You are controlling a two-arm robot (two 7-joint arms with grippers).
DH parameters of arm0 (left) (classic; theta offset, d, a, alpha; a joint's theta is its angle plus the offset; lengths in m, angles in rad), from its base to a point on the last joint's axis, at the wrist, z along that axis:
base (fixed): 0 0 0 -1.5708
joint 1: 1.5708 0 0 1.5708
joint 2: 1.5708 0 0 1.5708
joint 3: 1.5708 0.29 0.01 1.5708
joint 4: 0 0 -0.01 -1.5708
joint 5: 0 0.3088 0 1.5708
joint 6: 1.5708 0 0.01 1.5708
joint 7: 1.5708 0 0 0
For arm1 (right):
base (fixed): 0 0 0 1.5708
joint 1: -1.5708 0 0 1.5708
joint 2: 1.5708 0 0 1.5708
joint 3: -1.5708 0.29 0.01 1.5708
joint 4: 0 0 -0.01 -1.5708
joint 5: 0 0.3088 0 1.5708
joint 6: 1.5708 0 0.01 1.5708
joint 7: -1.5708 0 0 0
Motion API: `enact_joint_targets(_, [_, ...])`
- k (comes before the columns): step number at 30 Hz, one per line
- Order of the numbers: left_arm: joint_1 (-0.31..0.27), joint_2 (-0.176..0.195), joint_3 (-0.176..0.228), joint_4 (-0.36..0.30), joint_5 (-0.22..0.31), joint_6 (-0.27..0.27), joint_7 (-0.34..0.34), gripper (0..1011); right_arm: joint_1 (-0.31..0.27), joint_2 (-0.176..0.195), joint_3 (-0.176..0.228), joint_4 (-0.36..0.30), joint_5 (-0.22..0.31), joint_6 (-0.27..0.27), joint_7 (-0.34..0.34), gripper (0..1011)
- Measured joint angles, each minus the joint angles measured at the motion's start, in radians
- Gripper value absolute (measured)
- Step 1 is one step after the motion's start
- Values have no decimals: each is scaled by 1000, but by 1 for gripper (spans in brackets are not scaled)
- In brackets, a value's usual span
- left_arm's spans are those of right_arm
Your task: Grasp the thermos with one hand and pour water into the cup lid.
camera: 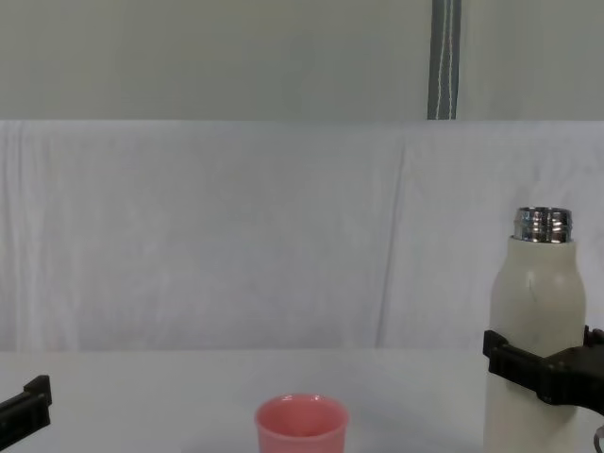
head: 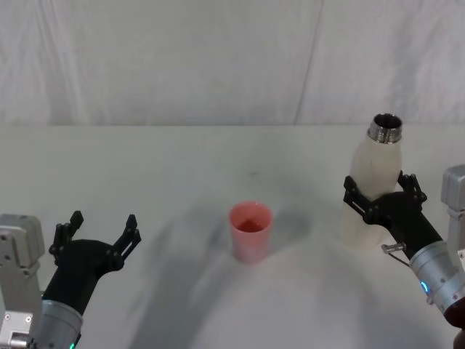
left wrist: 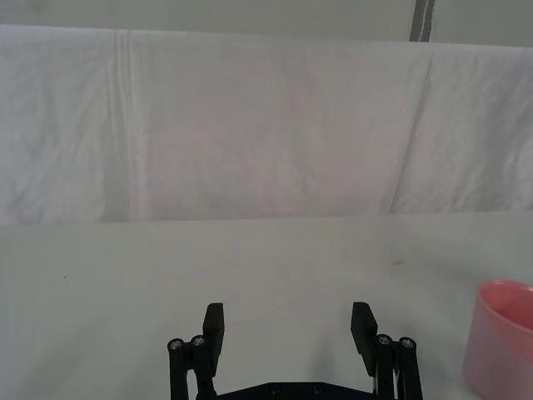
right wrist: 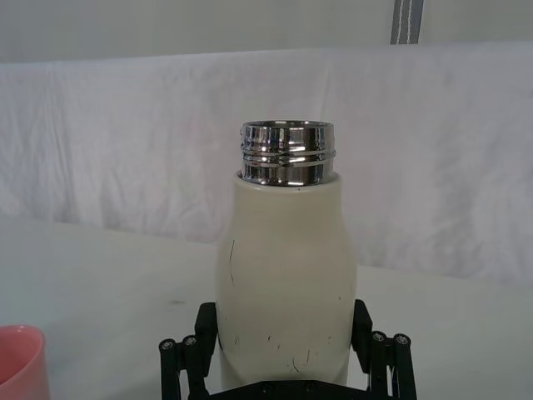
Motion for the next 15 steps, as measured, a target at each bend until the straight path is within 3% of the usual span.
enact_joint_targets(15, [0, 0, 0, 0, 0, 0, 0, 1001, 0, 0, 0, -1, 0, 0, 0, 1001])
